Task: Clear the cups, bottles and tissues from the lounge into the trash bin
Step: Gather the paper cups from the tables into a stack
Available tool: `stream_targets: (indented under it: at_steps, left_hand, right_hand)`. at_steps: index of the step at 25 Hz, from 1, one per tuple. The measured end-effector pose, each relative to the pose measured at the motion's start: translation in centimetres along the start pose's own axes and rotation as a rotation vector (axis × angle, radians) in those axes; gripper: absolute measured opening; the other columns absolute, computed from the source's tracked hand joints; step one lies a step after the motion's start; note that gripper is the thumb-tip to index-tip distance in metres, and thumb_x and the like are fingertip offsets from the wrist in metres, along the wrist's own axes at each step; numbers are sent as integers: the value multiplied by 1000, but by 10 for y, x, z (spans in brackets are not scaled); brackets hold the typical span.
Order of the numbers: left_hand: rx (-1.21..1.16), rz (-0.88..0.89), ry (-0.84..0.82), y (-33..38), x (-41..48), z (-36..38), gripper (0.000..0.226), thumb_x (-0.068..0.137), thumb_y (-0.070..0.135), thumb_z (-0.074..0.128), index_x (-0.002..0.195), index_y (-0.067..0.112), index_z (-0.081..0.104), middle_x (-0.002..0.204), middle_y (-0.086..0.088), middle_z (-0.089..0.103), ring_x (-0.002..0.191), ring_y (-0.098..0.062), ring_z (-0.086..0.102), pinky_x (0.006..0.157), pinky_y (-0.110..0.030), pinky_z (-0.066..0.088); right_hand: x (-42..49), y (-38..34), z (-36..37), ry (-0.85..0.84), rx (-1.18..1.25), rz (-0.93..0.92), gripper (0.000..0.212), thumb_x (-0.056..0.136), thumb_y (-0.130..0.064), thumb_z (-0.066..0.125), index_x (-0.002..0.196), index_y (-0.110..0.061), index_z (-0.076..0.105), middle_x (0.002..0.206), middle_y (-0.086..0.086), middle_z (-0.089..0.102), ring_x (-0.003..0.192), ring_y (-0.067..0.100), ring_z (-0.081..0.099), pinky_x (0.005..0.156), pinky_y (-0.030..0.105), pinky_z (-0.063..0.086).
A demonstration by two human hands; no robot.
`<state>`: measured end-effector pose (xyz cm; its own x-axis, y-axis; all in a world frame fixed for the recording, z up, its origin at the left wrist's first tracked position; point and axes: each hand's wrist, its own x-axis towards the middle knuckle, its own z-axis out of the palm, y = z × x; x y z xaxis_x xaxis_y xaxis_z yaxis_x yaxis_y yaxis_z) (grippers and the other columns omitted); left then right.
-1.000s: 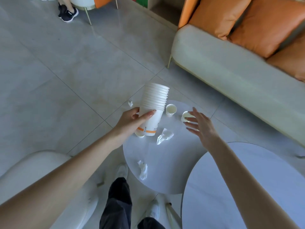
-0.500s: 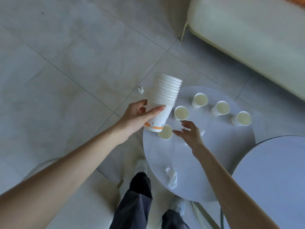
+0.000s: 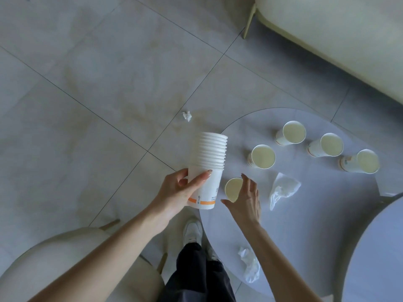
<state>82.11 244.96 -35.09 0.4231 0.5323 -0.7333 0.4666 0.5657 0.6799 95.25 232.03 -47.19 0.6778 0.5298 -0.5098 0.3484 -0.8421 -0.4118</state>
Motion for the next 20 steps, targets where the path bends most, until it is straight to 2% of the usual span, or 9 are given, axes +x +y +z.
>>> stream_targets:
  at_steps: [2, 5, 7, 9, 12, 14, 15, 18, 20]
  left_hand:
    - [-6, -40, 16, -5, 3, -3, 24, 80, 37, 70, 100, 23, 71, 98, -1, 77, 95, -19, 72, 89, -45, 57]
    - [11, -40, 6, -6, 2, -7, 34, 76, 44, 74, 102, 22, 71, 99, 0, 77, 96, -16, 72, 90, -43, 57]
    - [44, -15, -24, -6, 2, -9, 47, 71, 49, 76, 108, 21, 70, 101, 3, 77, 98, -13, 71, 87, -35, 57]
    - [113, 11, -40, -5, 2, -7, 57, 65, 57, 80, 109, 22, 70, 101, 7, 76, 96, -9, 71, 82, -26, 54]
    - [205, 52, -63, -3, 1, -1, 60, 56, 62, 73, 104, 27, 70, 97, 11, 76, 91, -6, 72, 83, -29, 55]
    - [218, 73, -86, -1, 0, 5, 57, 55, 61, 73, 101, 27, 70, 94, 10, 77, 88, -8, 73, 81, -30, 56]
    - [215, 80, -95, 0, 0, 7, 55, 56, 60, 73, 100, 27, 69, 93, 9, 77, 87, -8, 73, 81, -30, 56]
    - [200, 107, -122, 5, 1, 15, 54, 57, 58, 75, 99, 25, 69, 93, 7, 77, 88, -11, 73, 83, -34, 58]
    - [192, 121, -132, 7, 2, 20, 53, 57, 57, 74, 100, 26, 69, 94, 7, 77, 88, -11, 73, 83, -34, 58]
  right_hand:
    - [0, 1, 6, 4, 39, -4, 86, 71, -13, 81, 143, -15, 33, 141, 9, 38, 127, 32, 43, 93, 43, 46]
    - [1, -13, -6, 79, 157, 6, 83, 70, -11, 81, 140, -10, 38, 133, 16, 44, 120, 37, 48, 96, 40, 42]
    - [9, -32, -42, 230, 318, 47, 81, 68, -16, 84, 138, -9, 43, 127, 18, 48, 114, 36, 51, 93, 33, 39]
    - [19, -54, -96, 303, 517, 101, 81, 65, -24, 86, 136, -15, 49, 127, 11, 50, 111, 26, 54, 91, 30, 39]
    - [29, -80, -164, 108, 884, -44, 73, 55, -51, 86, 114, -15, 64, 106, 3, 61, 98, 17, 58, 89, 35, 43]
    - [31, -93, -182, -53, 894, -161, 77, 56, -65, 79, 104, -6, 63, 93, 1, 62, 92, 16, 57, 88, 37, 42]
    - [30, -98, -185, -84, 884, -190, 74, 58, -64, 78, 103, -8, 64, 94, -1, 65, 94, 13, 59, 90, 36, 43]
    - [31, -106, -187, -136, 880, -180, 76, 63, -49, 77, 129, -18, 57, 108, -7, 71, 108, 11, 64, 102, 37, 47]
    - [32, -104, -189, -166, 923, -144, 73, 66, -41, 75, 133, -19, 55, 107, -8, 73, 111, 13, 64, 105, 39, 45]
